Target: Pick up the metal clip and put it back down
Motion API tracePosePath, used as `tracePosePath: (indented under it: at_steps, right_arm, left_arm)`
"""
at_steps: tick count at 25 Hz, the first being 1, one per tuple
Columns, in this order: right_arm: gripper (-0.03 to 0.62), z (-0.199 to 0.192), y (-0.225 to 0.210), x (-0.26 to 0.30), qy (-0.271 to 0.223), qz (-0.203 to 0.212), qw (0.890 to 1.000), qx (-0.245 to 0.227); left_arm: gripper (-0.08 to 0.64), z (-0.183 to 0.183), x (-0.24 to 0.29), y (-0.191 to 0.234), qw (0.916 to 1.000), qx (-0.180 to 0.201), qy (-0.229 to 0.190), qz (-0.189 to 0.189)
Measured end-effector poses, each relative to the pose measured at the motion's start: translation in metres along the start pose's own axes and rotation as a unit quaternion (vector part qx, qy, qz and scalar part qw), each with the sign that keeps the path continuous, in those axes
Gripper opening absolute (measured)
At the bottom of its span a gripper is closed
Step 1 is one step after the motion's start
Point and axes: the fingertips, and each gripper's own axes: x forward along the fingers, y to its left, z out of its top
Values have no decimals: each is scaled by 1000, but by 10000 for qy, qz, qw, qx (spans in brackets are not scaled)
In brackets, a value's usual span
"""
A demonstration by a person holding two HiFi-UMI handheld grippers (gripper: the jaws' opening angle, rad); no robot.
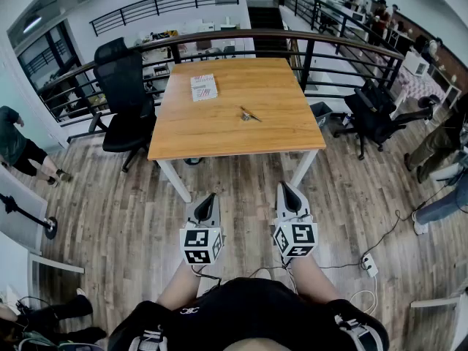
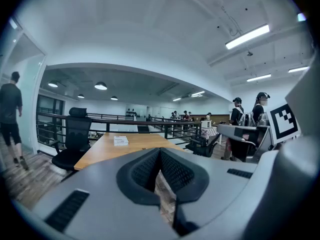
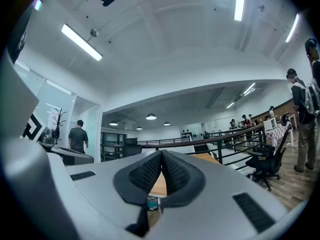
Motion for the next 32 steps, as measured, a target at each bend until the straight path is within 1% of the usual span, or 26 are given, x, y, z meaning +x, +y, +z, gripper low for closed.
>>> tracePosePath:
  at_steps: [5,12,18,21,26,32]
  right_arm:
    - [17,3,-10,-1,-23,-32,10000,-3]
    - [17,3,-20,3,-53,-14,9999,-85]
    - [17,8,-33,5,-99,80,9998,-154]
    - [17,9,-45,10,-117,126,9997,-159]
    - [17,16,-75,8,-196,180,9995,-188]
    - [17,14,-103,16,-208,249,9993,-203]
  left_arm:
    - [12,4,4,-6,9999,126,-8,60]
    - [12,15,9,-20,9997,161,-185,-28]
    - [12,15,18,-30,9996,233,-88,160]
    - [12,18,28,-39,9994,240,-123,205]
    - [12,28,44,-65,9989,267,-255,272]
    - [12,23,63,-88,9988,264,-246,332]
